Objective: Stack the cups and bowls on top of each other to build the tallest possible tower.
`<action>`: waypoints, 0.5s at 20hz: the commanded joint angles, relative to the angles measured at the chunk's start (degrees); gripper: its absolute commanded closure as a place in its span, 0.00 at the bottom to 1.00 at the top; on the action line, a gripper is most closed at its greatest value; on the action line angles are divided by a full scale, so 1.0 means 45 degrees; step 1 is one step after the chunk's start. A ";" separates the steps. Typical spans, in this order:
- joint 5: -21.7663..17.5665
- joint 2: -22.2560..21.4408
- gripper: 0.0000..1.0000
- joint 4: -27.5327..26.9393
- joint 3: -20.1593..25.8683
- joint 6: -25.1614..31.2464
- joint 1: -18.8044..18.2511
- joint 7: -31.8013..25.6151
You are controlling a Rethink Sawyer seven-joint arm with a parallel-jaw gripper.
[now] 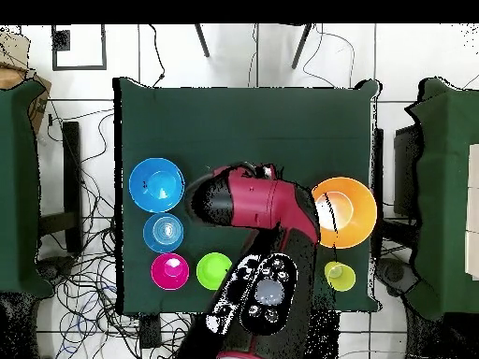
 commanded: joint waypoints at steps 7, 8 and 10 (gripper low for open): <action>-0.0967 0.1572 0.00 -0.1389 0.0866 0.0629 -0.0336 0.0254; -0.1009 0.1605 0.00 -0.1437 0.0841 0.0591 -0.0362 0.0211; -0.1131 0.1691 0.00 -0.1535 0.0719 0.0493 -0.0372 0.0152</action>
